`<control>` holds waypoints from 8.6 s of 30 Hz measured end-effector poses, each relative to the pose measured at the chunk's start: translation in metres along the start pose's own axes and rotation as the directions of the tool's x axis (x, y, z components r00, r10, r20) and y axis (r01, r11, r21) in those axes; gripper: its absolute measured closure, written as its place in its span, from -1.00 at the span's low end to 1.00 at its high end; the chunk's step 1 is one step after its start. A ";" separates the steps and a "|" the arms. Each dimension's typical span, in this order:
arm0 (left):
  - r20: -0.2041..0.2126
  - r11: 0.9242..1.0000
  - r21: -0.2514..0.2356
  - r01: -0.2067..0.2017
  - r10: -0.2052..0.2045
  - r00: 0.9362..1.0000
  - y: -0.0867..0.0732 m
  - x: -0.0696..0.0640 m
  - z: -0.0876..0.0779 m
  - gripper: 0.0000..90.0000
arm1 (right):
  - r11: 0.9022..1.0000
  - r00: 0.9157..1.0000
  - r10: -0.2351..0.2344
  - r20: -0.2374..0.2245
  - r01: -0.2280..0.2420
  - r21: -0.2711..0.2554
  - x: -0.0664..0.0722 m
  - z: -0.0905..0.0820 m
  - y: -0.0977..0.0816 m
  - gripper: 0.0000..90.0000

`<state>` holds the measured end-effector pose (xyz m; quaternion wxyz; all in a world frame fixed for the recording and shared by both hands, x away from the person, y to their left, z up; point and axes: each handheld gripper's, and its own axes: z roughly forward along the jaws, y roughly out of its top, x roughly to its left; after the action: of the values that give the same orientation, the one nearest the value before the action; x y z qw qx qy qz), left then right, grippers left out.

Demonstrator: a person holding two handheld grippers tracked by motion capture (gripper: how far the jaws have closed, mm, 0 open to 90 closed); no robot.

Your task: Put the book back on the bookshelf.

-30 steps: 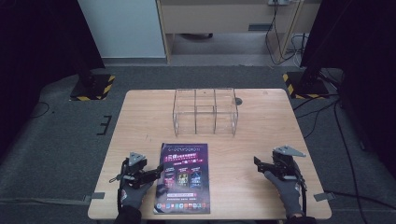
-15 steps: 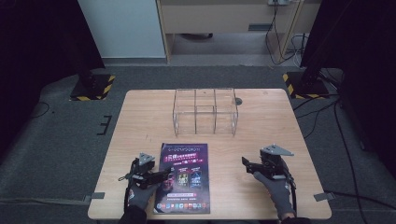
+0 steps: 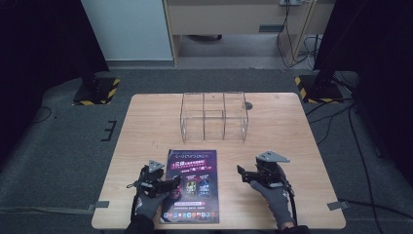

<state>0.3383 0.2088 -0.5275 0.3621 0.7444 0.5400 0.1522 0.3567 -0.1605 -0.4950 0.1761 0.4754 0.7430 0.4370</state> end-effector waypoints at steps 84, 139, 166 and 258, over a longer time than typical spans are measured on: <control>0.159 0.985 -0.097 0.145 -0.128 0.979 0.000 0.002 -0.015 -0.43 | 0.996 0.993 0.031 -0.116 -0.021 0.088 0.082 0.070 -0.020 -0.12; 0.047 0.997 -0.061 0.044 -0.041 0.998 0.012 -0.005 0.002 0.15 | 0.996 0.993 0.008 -0.116 0.002 0.093 0.079 0.069 -0.020 0.00; 0.031 0.984 -0.175 -0.023 0.029 0.999 0.018 -0.020 -0.018 0.84 | 0.999 0.993 0.018 -0.116 -0.013 0.036 0.061 0.053 -0.008 -0.21; 0.134 0.878 -0.478 -0.036 0.113 0.984 0.024 -0.043 -0.082 0.85 | 0.976 0.841 0.217 -0.497 -0.189 0.107 0.061 0.047 0.010 0.66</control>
<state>0.2882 0.1963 -0.4473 0.5684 0.6632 0.4269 0.2340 0.3649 -0.0839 -0.5037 -0.0847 0.4247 0.7201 0.5422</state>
